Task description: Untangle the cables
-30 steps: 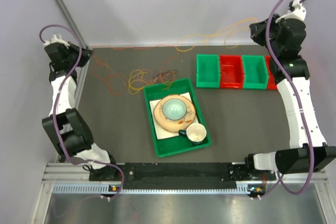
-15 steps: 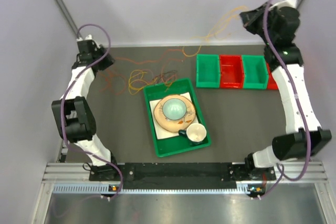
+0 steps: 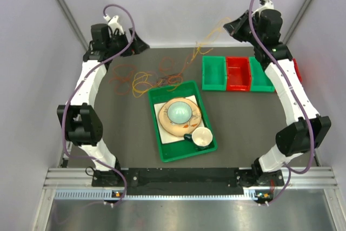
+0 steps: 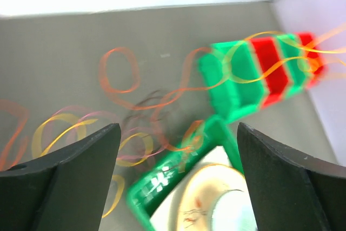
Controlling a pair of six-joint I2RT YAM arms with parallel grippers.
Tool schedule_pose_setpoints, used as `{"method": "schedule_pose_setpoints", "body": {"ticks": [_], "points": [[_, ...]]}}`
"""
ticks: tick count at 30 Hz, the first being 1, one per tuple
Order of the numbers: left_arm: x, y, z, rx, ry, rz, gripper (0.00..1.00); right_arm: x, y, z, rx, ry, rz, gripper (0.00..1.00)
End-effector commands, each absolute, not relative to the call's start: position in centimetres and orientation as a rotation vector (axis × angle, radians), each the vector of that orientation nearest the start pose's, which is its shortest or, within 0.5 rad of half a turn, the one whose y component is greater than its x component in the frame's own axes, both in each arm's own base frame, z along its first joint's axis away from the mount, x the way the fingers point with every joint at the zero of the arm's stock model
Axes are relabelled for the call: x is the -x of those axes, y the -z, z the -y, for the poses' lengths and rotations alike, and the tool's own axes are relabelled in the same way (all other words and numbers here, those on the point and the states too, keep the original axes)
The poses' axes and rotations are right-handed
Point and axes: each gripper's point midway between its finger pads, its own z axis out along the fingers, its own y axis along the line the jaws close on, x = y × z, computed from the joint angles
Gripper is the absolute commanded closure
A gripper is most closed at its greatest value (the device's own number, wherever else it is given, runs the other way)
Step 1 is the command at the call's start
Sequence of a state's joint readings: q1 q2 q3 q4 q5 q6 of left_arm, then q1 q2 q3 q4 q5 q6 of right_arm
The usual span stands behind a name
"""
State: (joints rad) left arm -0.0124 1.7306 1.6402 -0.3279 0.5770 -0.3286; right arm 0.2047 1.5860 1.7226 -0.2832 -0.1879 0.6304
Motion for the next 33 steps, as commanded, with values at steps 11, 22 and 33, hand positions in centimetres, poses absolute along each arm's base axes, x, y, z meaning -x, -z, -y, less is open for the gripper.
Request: {"method": "schedule_pose_setpoints", "body": {"ticks": [11, 22, 33], "points": [[-51.5, -26.1, 24.6, -0.316, 1.108, -1.962, 0.15, -42.7, -46.0, -15.5, -0.146, -0.827, -1.62, 1.0], [-54.4, -22.7, 26.8, -0.486, 1.175, -1.831, 0.2, -40.2, -47.2, -15.5, -0.084, -0.832, -1.605, 1.0], [-54.9, -22.0, 30.8, -0.598, 1.019, -1.8, 0.16, -40.2, -47.5, -15.8, -0.078, -0.858, -1.593, 1.0]]}}
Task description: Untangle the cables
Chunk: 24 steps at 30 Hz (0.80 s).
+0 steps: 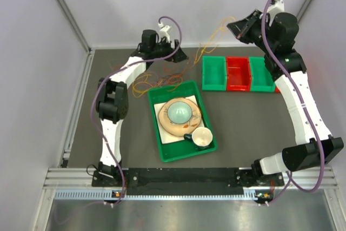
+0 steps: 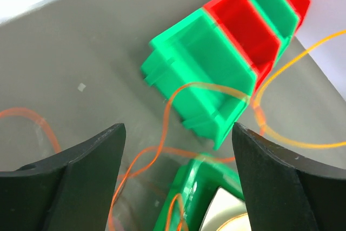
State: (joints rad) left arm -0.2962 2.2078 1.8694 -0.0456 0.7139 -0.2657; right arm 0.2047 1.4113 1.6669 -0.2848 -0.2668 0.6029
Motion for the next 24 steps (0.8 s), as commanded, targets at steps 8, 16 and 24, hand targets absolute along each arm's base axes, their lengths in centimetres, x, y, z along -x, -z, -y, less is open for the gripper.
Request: {"method": "schedule_pose_setpoints", "body": {"ticks": [8, 16, 24], "points": [[-54.9, -19.0, 32.9, -0.635, 1.024, -1.867, 0.19, -40.1, -47.6, -16.0, -0.079, -0.874, -1.593, 1.0], [-55.1, -17.4, 33.2, -0.608, 1.046, -1.893, 0.25, -39.9, -48.2, -16.0, -0.074, -0.882, -1.578, 1.0], [-55.9, -19.0, 32.4, -0.541, 0.972, -1.892, 1.0, -40.1, -47.8, -16.1, -0.077, -0.887, -1.587, 1.0]]}}
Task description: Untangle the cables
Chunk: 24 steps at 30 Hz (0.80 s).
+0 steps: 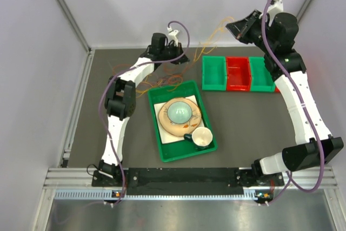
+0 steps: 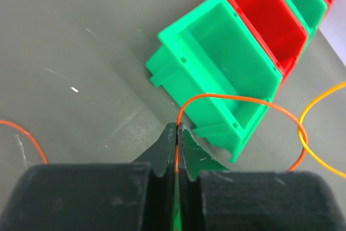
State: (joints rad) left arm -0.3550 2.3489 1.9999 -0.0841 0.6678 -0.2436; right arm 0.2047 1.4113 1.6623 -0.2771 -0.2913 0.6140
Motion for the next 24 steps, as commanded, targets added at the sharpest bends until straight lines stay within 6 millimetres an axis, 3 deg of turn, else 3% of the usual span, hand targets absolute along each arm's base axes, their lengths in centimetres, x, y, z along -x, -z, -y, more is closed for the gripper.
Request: {"method": "schedule_pose_setpoints", "body": {"ticks": [1, 3, 4, 6, 9, 11, 12, 13, 14, 15, 16, 18, 19, 24], "points": [[-55.9, -20.4, 31.9, -0.539, 0.938, -1.874, 1.0, -40.2, -47.5, -16.1, -0.077, -0.884, -1.594, 1.0], [-55.5, -21.5, 31.0, -0.531, 0.888, -1.875, 1.0, -40.5, -46.8, -16.2, -0.082, -0.883, -1.61, 1.0], [-55.5, -23.4, 29.9, -0.518, 0.823, -1.847, 1.0, -40.7, -46.3, -16.2, -0.083, -0.882, -1.624, 1.0], [-55.3, -25.1, 28.3, -0.491, 0.765, -1.832, 1.0, -40.9, -45.4, -16.3, -0.093, -0.877, -1.641, 1.0], [-54.7, -29.9, 24.3, -0.405, 0.681, -1.778, 1.0, -41.6, -44.3, -15.8, -0.119, -0.842, -1.661, 1.0], [-54.7, -32.0, 21.1, -0.309, 0.665, -1.767, 1.0, -42.2, -43.6, -15.8, -0.127, -0.83, -1.676, 1.0], [-53.8, -35.4, 19.7, -0.278, 0.67, -1.706, 1.0, -42.4, -43.5, -15.7, -0.129, -0.828, -1.679, 1.0], [-53.9, -36.9, 17.1, -0.193, 0.692, -1.686, 1.0, -42.6, -43.4, -15.9, -0.129, -0.833, -1.683, 1.0], [-52.9, -38.3, 16.5, -0.196, 0.754, -1.654, 1.0, -43.0, -42.9, -16.1, -0.129, -0.84, -1.696, 1.0], [-51.6, -41.2, 15.1, -0.173, 0.771, -1.591, 1.0, -43.3, -43.0, -16.3, -0.128, -0.848, -1.693, 1.0], [-51.3, -43.3, 12.6, -0.109, 0.786, -1.534, 1.0, -43.6, -43.0, -16.4, -0.135, -0.856, -1.697, 1.0], [-49.0, -47.2, 11.1, -0.101, 0.795, -1.457, 1.0, -44.7, -42.0, -16.7, -0.152, -0.861, -1.721, 1.0], [-48.8, -48.6, 8.3, -0.067, 0.756, -1.427, 1.0, -45.1, -41.6, -16.8, -0.167, -0.867, -1.732, 1.0], [-45.0, -54.6, 5.6, -0.061, 0.633, -1.339, 1.0, -47.9, -38.3, -17.5, -0.22, -0.866, -1.788, 1.0]]}}
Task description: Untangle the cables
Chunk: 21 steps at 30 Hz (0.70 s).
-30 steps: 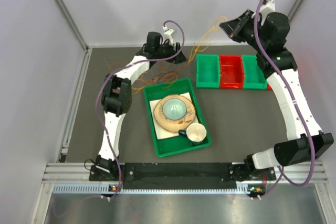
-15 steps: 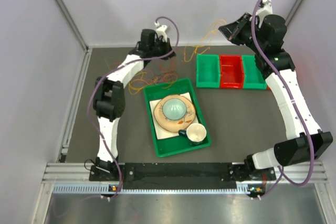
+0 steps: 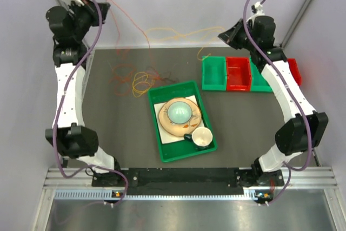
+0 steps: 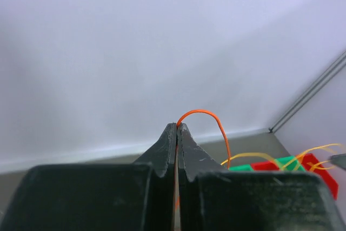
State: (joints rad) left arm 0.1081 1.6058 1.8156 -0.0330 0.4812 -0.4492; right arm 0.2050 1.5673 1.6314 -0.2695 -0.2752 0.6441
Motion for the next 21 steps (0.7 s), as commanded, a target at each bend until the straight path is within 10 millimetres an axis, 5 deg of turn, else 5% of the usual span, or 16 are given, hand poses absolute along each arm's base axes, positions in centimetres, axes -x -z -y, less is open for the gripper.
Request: {"method": "schedule_pose_setpoints", "body": {"ticks": [1, 7, 10, 14, 18, 21], "points": [[-43.7, -56.8, 5.1, -0.062, 0.618, -1.294, 1.0, -48.2, -37.7, -17.8, -0.226, -0.869, -1.804, 1.0], [-39.5, -64.1, 2.9, -0.062, 0.54, -1.153, 1.0, -50.3, -33.7, -18.2, -0.27, -0.824, -1.886, 1.0], [-38.6, -66.0, 2.4, -0.056, 0.54, -1.114, 1.0, -50.8, -32.1, -17.5, -0.292, -0.764, -1.908, 1.0], [-38.4, -66.4, 2.8, -0.081, 0.58, -1.098, 1.0, -50.6, -30.7, -17.5, -0.291, -0.75, -1.945, 1.0], [-40.0, -64.1, 2.2, -0.027, 0.605, -1.145, 1.0, -50.3, -31.1, -17.1, -0.282, -0.727, -1.936, 1.0], [-39.0, -65.4, 1.2, -0.002, 0.568, -1.098, 1.0, -50.4, -30.7, -15.7, -0.275, -0.631, -1.956, 1.0]]}}
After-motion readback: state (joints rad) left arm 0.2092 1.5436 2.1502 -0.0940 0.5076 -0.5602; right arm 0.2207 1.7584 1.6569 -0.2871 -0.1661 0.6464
